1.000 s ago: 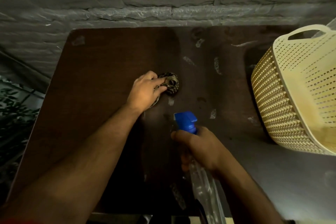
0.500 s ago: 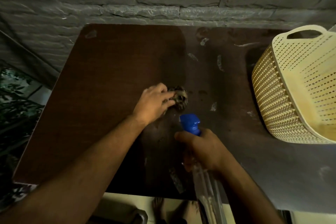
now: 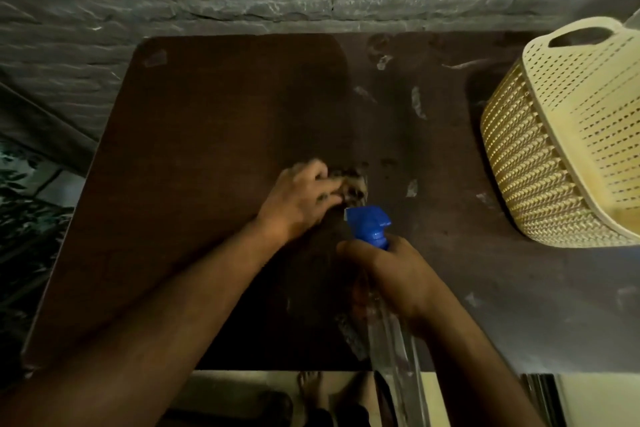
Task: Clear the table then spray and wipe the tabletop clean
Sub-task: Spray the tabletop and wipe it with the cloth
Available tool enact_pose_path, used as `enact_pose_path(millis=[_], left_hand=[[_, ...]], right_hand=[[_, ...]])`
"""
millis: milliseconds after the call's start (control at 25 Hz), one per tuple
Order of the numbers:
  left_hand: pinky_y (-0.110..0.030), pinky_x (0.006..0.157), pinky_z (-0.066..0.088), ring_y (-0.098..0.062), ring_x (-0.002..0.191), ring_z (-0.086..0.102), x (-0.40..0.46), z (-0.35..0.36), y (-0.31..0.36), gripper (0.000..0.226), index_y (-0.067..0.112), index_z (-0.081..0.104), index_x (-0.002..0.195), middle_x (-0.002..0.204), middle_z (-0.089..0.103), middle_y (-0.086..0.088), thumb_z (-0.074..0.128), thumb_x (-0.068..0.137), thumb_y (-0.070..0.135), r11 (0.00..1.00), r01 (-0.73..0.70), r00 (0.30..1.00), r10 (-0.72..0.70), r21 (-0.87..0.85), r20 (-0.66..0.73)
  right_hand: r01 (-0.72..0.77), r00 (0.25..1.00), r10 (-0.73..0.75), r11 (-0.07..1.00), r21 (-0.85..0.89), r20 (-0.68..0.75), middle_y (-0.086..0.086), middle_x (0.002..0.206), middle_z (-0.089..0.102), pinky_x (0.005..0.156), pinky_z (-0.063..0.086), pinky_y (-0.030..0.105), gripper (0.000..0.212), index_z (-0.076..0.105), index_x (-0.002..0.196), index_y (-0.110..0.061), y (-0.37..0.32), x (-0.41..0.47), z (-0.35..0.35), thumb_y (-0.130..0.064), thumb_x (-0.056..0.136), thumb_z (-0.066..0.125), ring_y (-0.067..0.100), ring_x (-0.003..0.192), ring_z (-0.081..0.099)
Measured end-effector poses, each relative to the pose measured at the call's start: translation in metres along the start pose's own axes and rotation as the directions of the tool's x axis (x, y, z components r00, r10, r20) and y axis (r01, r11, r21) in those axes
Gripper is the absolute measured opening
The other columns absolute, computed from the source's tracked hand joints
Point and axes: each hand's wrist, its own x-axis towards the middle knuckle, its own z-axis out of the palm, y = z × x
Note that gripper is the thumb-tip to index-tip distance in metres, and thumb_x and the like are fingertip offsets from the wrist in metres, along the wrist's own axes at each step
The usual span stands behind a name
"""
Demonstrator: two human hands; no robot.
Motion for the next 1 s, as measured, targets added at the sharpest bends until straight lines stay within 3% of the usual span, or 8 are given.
enact_pose_path(millis=[120,280,440,520,680,720,880,1000], left_hand=[[-0.036,0.080,0.041,-0.017,0.095,0.050,-0.059,-0.015,-0.031,0.030,0.030,0.062,0.116,0.104,0.051,0.002,0.051,0.090,0.040,0.991,-0.132,0.991,0.132,-0.002,0.031],[-0.039,0.086,0.042,-0.029,0.100,0.055,0.020,-0.023,-0.039,0.031,0.020,0.066,0.117,0.107,0.054,-0.009,0.060,0.090,0.034,0.972,0.224,0.973,-0.218,0.072,-0.082],[-0.034,0.073,0.038,-0.022,0.088,0.053,-0.056,0.005,0.002,0.030,0.032,0.062,0.113,0.099,0.051,-0.002,0.052,0.087,0.044,0.993,-0.116,0.992,0.117,-0.013,0.039],[-0.032,0.074,0.038,-0.018,0.088,0.052,-0.086,-0.009,-0.023,0.031,0.033,0.060,0.116,0.100,0.050,0.001,0.050,0.088,0.043,0.984,-0.178,0.984,0.179,-0.015,0.017],[-0.039,0.086,0.043,-0.031,0.099,0.056,0.001,-0.030,-0.054,0.030,0.018,0.067,0.114,0.108,0.056,-0.010,0.061,0.089,0.034,0.959,0.278,0.951,-0.267,0.053,-0.155],[-0.039,0.086,0.042,-0.030,0.099,0.055,0.012,-0.024,-0.040,0.031,0.020,0.067,0.115,0.109,0.055,-0.010,0.061,0.089,0.035,0.954,0.296,0.945,-0.287,0.042,-0.155],[-0.034,0.075,0.041,-0.020,0.089,0.052,-0.081,0.010,0.020,0.034,0.028,0.065,0.116,0.100,0.051,-0.002,0.054,0.088,0.042,0.995,-0.078,0.997,0.079,-0.060,0.005],[-0.036,0.074,0.046,-0.026,0.086,0.058,-0.094,-0.013,-0.021,0.035,0.017,0.069,0.109,0.098,0.056,-0.006,0.053,0.087,0.040,1.000,0.013,0.995,-0.014,-0.016,-0.095]], right_hand=[[-0.017,1.000,0.017,1.000,0.013,-0.010,0.013,0.067,0.060,0.051,0.051,0.034,0.024,0.061,0.096,-0.006,0.001,-0.009,0.006,-0.024,0.083,0.068,0.024,0.052,0.057],[-0.056,0.998,0.057,0.998,0.038,-0.025,0.009,0.061,0.059,0.044,0.050,0.029,0.026,0.058,0.098,-0.006,0.006,-0.011,0.015,-0.025,0.084,0.067,0.019,0.046,0.056],[-0.053,0.998,0.053,0.999,0.006,-0.034,0.007,0.059,0.060,0.042,0.048,0.026,0.022,0.060,0.096,-0.007,0.009,-0.016,0.018,-0.025,0.085,0.066,0.017,0.045,0.058],[-0.075,0.997,0.075,0.997,-0.013,-0.024,0.010,0.065,0.062,0.044,0.049,0.025,0.026,0.060,0.099,-0.007,0.011,-0.020,0.017,-0.027,0.084,0.067,0.018,0.048,0.059],[-0.122,0.992,0.122,0.992,-0.017,-0.028,0.007,0.065,0.063,0.043,0.049,0.023,0.028,0.056,0.102,-0.011,0.020,-0.018,0.016,-0.028,0.083,0.069,0.014,0.046,0.059],[-0.124,0.992,0.123,0.992,-0.011,-0.036,0.006,0.064,0.063,0.043,0.050,0.024,0.028,0.056,0.102,-0.012,0.021,-0.019,0.015,-0.027,0.083,0.069,0.014,0.046,0.060],[-0.072,0.997,0.071,0.993,-0.088,-0.021,0.007,0.067,0.068,0.057,0.055,0.034,0.024,0.060,0.098,-0.015,0.030,-0.032,0.009,-0.030,0.081,0.069,0.020,0.056,0.064],[-0.088,0.996,0.091,0.990,-0.114,0.023,0.006,0.066,0.068,0.056,0.054,0.032,0.028,0.060,0.100,-0.014,0.039,-0.040,-0.003,-0.034,0.082,0.068,0.020,0.056,0.063]])
